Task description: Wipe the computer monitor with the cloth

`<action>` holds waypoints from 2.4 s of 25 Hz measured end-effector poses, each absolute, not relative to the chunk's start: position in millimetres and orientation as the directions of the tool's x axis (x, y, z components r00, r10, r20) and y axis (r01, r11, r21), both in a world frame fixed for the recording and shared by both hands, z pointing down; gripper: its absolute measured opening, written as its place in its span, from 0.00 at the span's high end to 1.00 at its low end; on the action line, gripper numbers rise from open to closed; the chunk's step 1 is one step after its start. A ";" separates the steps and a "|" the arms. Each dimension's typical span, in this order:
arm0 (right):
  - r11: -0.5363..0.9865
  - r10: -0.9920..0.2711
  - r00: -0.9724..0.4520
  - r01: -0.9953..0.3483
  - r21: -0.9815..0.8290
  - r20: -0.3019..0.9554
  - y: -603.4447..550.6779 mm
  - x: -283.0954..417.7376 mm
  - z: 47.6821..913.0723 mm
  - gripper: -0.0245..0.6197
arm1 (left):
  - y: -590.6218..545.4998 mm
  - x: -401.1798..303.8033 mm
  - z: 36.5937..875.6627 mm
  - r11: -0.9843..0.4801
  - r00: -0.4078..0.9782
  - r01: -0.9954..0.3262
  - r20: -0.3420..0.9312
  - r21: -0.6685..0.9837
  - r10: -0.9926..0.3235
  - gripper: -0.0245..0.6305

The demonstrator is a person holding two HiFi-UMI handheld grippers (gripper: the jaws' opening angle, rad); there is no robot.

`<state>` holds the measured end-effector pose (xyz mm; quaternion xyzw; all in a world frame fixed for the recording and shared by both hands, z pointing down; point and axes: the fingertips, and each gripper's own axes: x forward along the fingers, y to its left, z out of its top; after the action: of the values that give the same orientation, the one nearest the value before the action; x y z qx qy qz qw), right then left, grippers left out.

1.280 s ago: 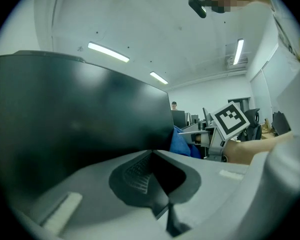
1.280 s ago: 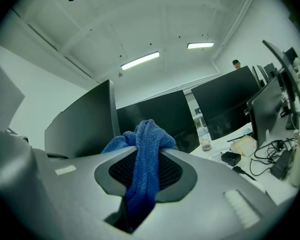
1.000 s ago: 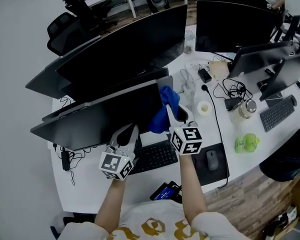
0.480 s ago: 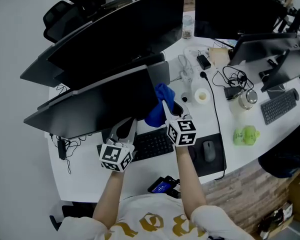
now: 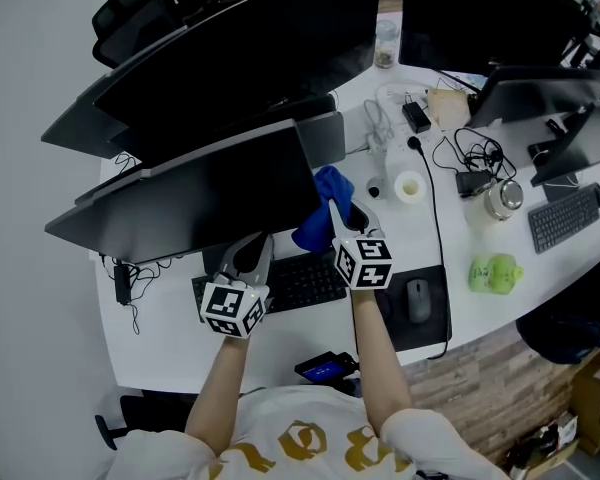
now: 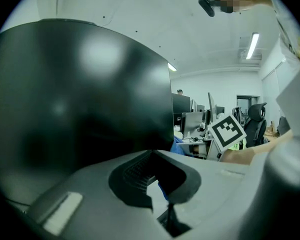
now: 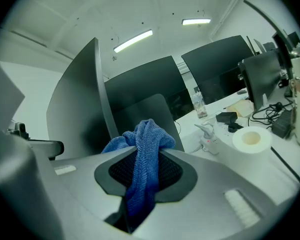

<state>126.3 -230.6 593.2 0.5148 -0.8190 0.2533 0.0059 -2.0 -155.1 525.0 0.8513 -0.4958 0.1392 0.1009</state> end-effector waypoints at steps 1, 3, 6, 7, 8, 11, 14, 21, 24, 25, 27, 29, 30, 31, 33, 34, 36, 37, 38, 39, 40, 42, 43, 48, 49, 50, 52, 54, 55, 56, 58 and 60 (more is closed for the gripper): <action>0.341 -0.838 -0.470 -0.847 -0.408 0.275 -230.0 126.2 596.3 0.80 | -154.7 -2.5 526.1 -0.485 0.466 -0.874 0.340 0.033 -0.817 0.96; 0.336 -0.836 -0.470 -0.847 -0.412 0.283 -228.9 126.3 602.0 0.80 | -153.7 -3.3 527.9 -0.481 0.462 -0.876 0.344 0.031 -0.818 0.96; 0.323 -0.838 -0.463 -0.848 -0.421 0.289 -226.5 126.5 609.5 0.80 | -151.2 -5.1 531.2 -0.478 0.457 -0.878 0.354 0.031 -0.816 0.96; 0.320 -0.838 -0.461 -0.848 -0.422 0.290 -225.3 126.3 611.9 0.80 | -149.9 -6.3 532.8 -0.476 0.455 -0.879 0.358 0.031 -0.815 0.96; 0.317 -0.838 -0.460 -0.848 -0.425 0.292 -224.0 126.3 614.5 0.80 | -148.4 -7.6 534.4 -0.474 0.451 -0.880 0.363 0.031 -0.815 0.96; 0.302 -0.836 -0.460 -0.840 -0.451 0.299 -221.4 127.5 621.8 0.80 | -145.1 -10.4 537.3 -0.465 0.442 -0.885 0.374 0.031 -0.815 0.96; 0.291 -0.836 -0.464 -0.827 -0.480 0.293 -221.8 128.4 625.3 0.80 | -142.6 -12.2 538.4 -0.460 0.436 -0.888 0.380 0.030 -0.816 0.96; 0.254 -0.831 -0.463 -0.808 -0.532 0.307 -217.2 129.2 639.0 0.80 | -134.0 -18.8 541.5 -0.445 0.419 -0.895 0.391 0.025 -0.820 0.96; 0.241 -0.825 -0.464 -0.805 -0.543 0.322 -216.4 128.8 642.3 0.80 | -134.5 -20.4 539.6 -0.442 0.416 -0.897 0.386 0.023 -0.823 0.96; 0.240 -0.825 -0.463 -0.807 -0.540 0.325 -216.1 128.4 643.0 0.80 | -135.0 -20.7 539.2 -0.441 0.416 -0.897 0.384 0.024 -0.825 0.96; 0.236 -0.822 -0.462 -0.809 -0.538 0.334 -215.1 127.4 645.5 0.80 | -135.8 -20.4 539.1 -0.439 0.416 -0.898 0.382 0.028 -0.826 0.96; 0.231 -0.816 -0.466 -0.806 -0.545 0.344 -214.0 125.7 649.5 0.80 | -136.7 -19.3 538.9 -0.440 0.418 -0.897 0.380 0.031 -0.825 0.96; 0.228 -0.812 -0.469 -0.803 -0.550 0.348 -213.3 124.5 651.8 0.80 | -137.2 -18.8 538.7 -0.441 0.419 -0.897 0.380 0.031 -0.825 0.96; 0.225 -0.808 -0.473 -0.800 -0.556 0.352 -212.5 122.8 654.1 0.80 | -137.7 -18.8 538.6 -0.442 0.420 -0.896 0.379 0.032 -0.824 0.96; 0.214 -0.807 -0.472 -0.793 -0.571 0.354 -211.0 120.1 657.3 0.80 | -138.6 -20.0 538.2 -0.444 0.422 -0.895 0.379 0.032 -0.823 0.96; 0.206 -0.810 -0.470 -0.789 -0.579 0.352 -210.5 119.7 657.9 0.80 | -138.9 -21.0 538.0 -0.445 0.423 -0.895 0.379 0.033 -0.823 0.96; 0.193 -0.815 -0.466 -0.780 -0.596 0.345 -210.3 119.7 658.4 0.80 | -139.6 -23.4 537.7 -0.445 0.423 -0.895 0.380 0.033 -0.822 0.96; 0.187 -0.817 -0.463 -0.775 -0.603 0.342 -210.3 119.8 658.8 0.80 | -139.9 -25.0 537.5 -0.444 0.423 -0.895 0.381 0.034 -0.823 0.96; 0.181 -0.821 -0.460 -0.771 -0.611 0.339 -209.9 119.9 659.3 0.80 | -140.0 -26.7 537.3 -0.443 0.422 -0.896 0.381 0.034 -0.823 0.96; 0.173 -0.824 -0.456 -0.766 -0.619 0.335 -209.2 119.8 659.7 0.80 | -139.8 -28.6 537.4 -0.442 0.421 -0.897 0.381 0.035 -0.823 0.96; 0.166 -0.828 -0.453 -0.761 -0.628 0.330 -208.6 119.6 660.1 0.80 | -139.6 -30.6 537.7 -0.439 0.419 -0.898 0.381 0.037 -0.824 0.96; 0.157 -0.832 -0.450 -0.751 -0.641 0.324 -208.1 118.8 660.8 0.80 | -139.0 -34.4 538.7 -0.434 0.416 -0.900 0.381 0.040 -0.826 0.96; 0.155 -0.832 -0.449 -0.751 -0.642 0.325 -208.1 118.4 661.2 0.80 | -138.8 -35.9 539.3 -0.433 0.414 -0.901 0.382 0.041 -0.826 0.96; 0.148 -0.832 -0.445 -0.754 -0.640 0.332 -207.0 118.1 662.7 0.80 | -135.6 -40.4 543.9 -0.430 0.413 -0.902 0.388 0.047 -0.824 0.96; 0.146 -0.832 -0.445 -0.752 -0.643 0.332 -206.5 118.1 662.9 0.80 | -135.1 -40.9 544.5 -0.430 0.413 -0.902 0.389 0.049 -0.823 0.96; 0.144 -0.831 -0.446 -0.750 -0.645 0.333 -206.1 117.8 663.4 0.80 | -134.8 -41.2 545.2 -0.430 0.414 -0.902 0.390 0.050 -0.823 0.96; 0.149 -0.823 -0.456 -0.749 -0.646 0.339 -205.5 114.2 665.4 0.80 | -134.9 -42.7 546.6 -0.428 0.413 -0.902 0.391 0.052 -0.823 0.96; 0.171 -0.808 -0.477 -0.752 -0.637 0.346 -203.5 106.4 666.7 0.80 | -134.9 -44.4 547.1 -0.425 0.411 -0.904 0.389 0.054 -0.825 0.96; 0.184 -0.802 -0.486 -0.755 -0.630 0.348 -202.3 102.5 666.4 0.80 | -134.9 -44.7 546.8 -0.424 0.410 -0.904 0.387 0.054 -0.826 0.96; 0.195 -0.796 -0.494 -0.756 -0.625 0.350 -201.1 99.0 665.8 0.80 | -134.8 -44.8 546.4 -0.424 0.410 -0.904 0.385 0.054 -0.827 0.96; 0.221 -0.782 -0.517 -0.752 -0.621 0.348 -198.5 90.8 664.4 0.80 | -134.2 -45.9 544.9 -0.420 0.408 -0.906 0.382 0.055 -0.829 0.96; 0.236 -0.776 -0.526 -0.753 -0.614 0.347 -196.7 85.2 663.2 0.80 | -133.1 -48.4 543.8 -0.414 0.402 -0.909 0.380 0.054 -0.833 0.96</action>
<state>85.2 -196.7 663.2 0.4864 -0.7861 0.3811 -0.0150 -48.4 -133.1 543.8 0.8276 -0.5261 0.1486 0.1271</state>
